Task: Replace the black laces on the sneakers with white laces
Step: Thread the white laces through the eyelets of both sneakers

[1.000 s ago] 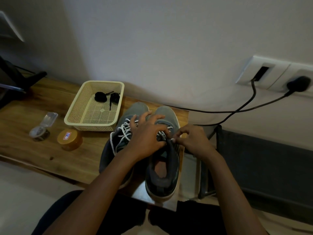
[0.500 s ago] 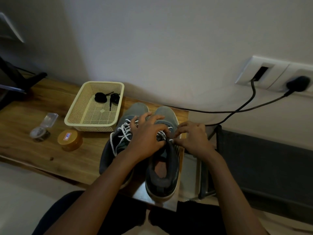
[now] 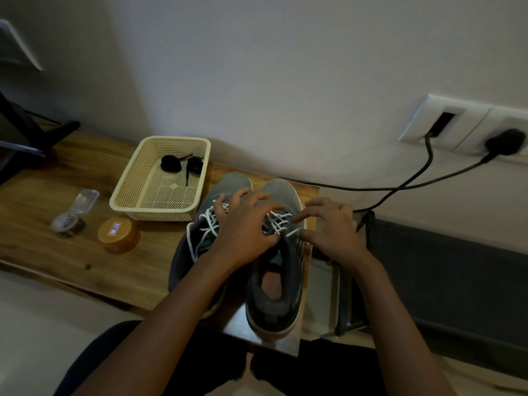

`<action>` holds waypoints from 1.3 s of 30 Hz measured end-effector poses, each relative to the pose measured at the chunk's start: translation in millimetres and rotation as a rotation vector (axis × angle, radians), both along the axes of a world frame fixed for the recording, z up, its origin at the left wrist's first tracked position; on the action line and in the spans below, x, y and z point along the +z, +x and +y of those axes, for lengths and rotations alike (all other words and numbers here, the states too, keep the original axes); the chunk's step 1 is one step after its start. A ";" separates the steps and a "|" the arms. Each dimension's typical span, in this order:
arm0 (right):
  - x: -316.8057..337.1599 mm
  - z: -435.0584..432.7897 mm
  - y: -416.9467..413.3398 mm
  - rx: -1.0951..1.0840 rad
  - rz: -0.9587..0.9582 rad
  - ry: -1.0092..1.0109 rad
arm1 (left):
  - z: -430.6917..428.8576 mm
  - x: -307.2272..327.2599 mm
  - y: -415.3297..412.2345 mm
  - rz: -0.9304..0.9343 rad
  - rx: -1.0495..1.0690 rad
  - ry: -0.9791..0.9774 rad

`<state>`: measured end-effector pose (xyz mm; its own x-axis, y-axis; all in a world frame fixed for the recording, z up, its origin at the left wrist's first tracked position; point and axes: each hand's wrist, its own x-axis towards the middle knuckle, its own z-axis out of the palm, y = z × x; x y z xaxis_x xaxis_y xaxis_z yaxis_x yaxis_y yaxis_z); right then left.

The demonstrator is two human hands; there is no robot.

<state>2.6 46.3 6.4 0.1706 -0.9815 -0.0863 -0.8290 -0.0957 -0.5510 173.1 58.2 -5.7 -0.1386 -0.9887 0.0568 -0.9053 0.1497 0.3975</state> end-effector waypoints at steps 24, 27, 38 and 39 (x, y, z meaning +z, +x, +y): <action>4.0 2.0 2.3 0.028 0.029 0.067 | 0.0 -0.7 -0.9 -0.016 0.007 0.065; 1.5 2.0 0.3 0.028 0.034 0.068 | 0.1 -0.3 -0.9 -0.013 0.009 0.068; 3.5 -1.7 -8.9 -0.065 -0.001 0.082 | 0.0 0.4 -0.7 -0.006 -0.004 0.073; 3.8 -0.7 -7.3 -0.035 -0.014 0.078 | 0.2 0.4 -1.2 -0.008 -0.004 0.074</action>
